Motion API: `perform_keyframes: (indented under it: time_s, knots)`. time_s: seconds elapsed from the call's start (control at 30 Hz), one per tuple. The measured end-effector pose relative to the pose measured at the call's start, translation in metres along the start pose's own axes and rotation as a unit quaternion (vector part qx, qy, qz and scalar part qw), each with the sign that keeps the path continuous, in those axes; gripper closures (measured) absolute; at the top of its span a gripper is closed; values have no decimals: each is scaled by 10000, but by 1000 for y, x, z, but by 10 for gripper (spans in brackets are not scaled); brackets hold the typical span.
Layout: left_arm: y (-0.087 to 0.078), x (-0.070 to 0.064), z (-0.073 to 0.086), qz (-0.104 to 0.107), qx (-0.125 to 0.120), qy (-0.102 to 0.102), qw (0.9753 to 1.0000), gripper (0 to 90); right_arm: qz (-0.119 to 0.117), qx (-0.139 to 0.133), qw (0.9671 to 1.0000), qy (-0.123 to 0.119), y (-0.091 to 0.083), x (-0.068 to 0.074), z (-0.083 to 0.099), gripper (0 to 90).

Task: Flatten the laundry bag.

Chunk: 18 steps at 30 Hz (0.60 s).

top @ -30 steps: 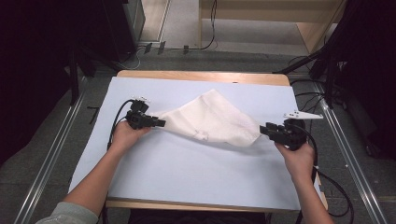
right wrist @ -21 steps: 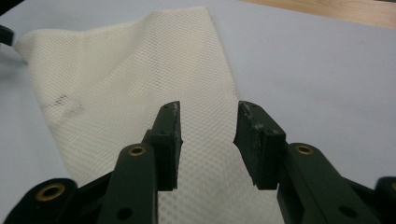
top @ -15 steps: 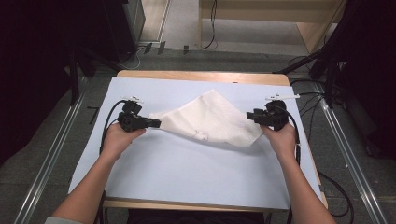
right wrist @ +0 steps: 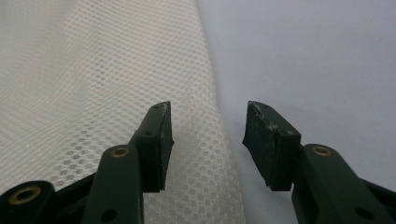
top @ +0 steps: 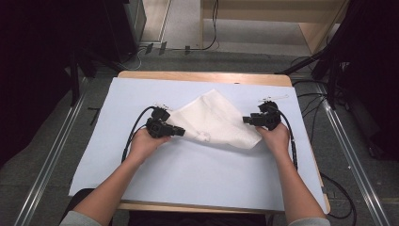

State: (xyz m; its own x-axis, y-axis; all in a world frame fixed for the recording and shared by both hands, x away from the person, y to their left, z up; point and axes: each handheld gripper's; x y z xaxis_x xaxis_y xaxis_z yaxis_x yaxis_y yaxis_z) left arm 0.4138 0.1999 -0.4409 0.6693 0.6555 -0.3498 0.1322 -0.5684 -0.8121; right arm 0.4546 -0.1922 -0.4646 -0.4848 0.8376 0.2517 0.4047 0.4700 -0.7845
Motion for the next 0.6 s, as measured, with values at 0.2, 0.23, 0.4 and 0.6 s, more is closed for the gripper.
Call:
perform_keyframes:
  time_s: [0.2,0.23,0.4,0.6]
  knots:
    - [11,5,0,-53,53,-44,10000,809,167,98,9997,-153,7,4,2,546]
    - [13,5,0,-63,34,-36,10000,810,199,119,9995,-235,8,6,3,576]
    - [16,9,0,-66,-19,-3,10000,823,389,130,9981,-461,8,15,6,741]
    - [18,11,-1,-124,-116,33,9998,839,187,93,9994,-291,8,14,9,900]
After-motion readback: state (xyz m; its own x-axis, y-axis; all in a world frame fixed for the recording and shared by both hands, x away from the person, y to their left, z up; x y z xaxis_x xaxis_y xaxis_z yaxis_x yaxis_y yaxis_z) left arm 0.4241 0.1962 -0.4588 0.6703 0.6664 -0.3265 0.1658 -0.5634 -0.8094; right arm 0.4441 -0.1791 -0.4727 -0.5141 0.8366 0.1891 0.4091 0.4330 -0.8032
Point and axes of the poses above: each handheld gripper's, and its own axes: y roughly forward along the jaws, z roughly out of its underside, x roughly to its left, and after that the axes turned 7 degrees about x, right-handed
